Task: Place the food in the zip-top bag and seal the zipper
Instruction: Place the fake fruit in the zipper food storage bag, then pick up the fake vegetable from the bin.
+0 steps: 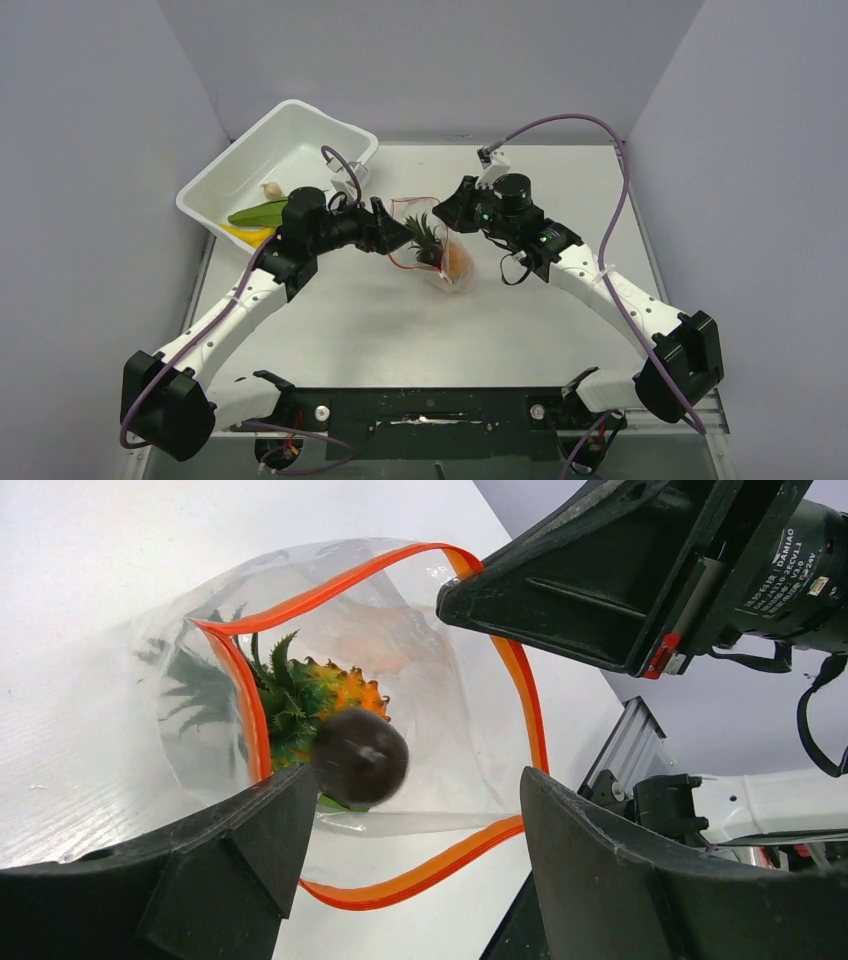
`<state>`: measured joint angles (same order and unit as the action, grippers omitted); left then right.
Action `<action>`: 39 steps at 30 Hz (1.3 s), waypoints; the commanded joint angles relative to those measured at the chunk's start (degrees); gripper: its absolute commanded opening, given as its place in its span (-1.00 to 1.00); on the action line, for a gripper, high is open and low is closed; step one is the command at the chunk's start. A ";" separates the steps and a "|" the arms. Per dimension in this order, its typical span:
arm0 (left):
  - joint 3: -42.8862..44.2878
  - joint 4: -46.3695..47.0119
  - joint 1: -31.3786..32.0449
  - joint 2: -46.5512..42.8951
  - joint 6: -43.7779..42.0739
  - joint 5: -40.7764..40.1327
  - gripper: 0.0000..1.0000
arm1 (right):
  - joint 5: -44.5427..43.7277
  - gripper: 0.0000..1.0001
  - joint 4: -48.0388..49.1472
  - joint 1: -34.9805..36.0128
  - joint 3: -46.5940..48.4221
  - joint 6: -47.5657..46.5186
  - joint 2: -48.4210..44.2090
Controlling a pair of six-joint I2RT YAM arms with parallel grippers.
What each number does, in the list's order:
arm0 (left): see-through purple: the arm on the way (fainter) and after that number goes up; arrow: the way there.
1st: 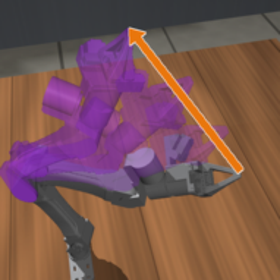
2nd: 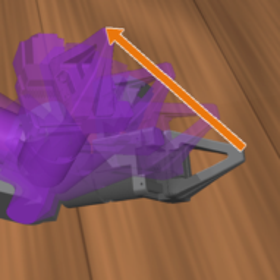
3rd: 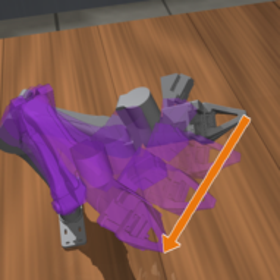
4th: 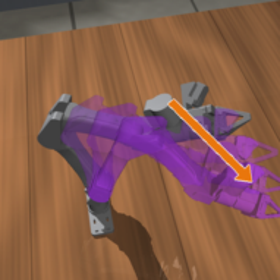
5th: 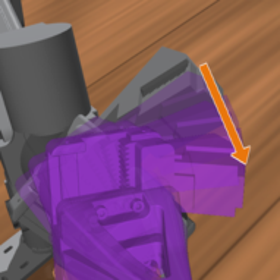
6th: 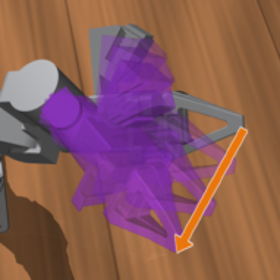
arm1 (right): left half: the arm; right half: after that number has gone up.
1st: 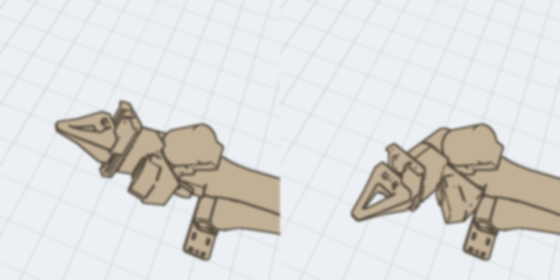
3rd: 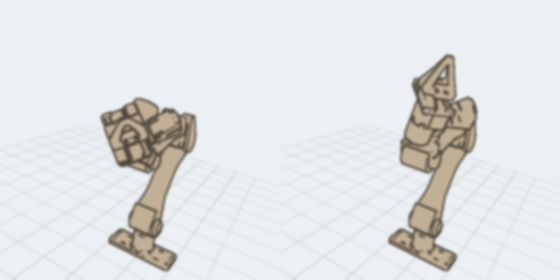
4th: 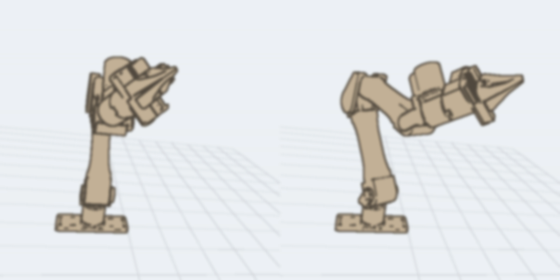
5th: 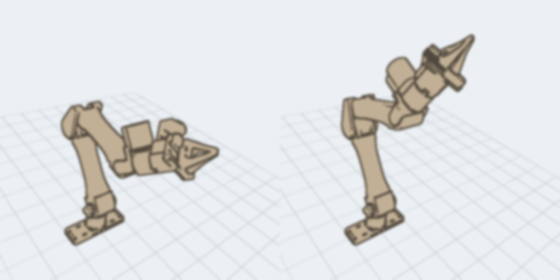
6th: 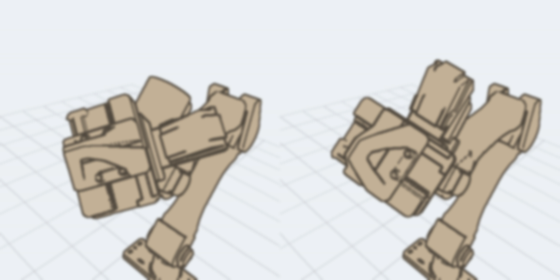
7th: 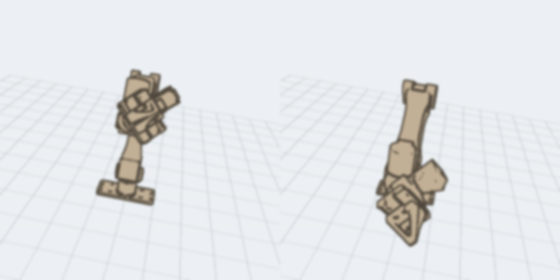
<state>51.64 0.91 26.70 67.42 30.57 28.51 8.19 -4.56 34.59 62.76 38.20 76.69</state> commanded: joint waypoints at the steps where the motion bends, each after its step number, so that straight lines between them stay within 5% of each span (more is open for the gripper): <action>1: 3.90 -1.24 0.28 -0.52 -1.71 -0.12 0.49 | -0.67 -1.00 4.28 0.30 -0.36 0.56 -2.24; 10: 4.32 -3.39 0.28 -3.08 -4.18 -5.85 0.50 | -0.88 -1.00 3.52 0.26 -0.13 0.41 -2.83; 24: 10.89 -13.02 -1.44 -2.77 -10.58 -30.32 0.48 | -0.33 -1.00 2.35 -0.04 -1.14 -1.11 -3.03; 39: 19.46 -11.88 -23.83 10.86 -11.46 -33.54 0.21 | 2.18 -1.00 -0.19 -1.32 2.28 -4.25 -2.59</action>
<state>66.02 -12.34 7.40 74.61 20.08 -4.32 9.26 -6.15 33.85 61.67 35.51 75.70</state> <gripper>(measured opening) 0.622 0.033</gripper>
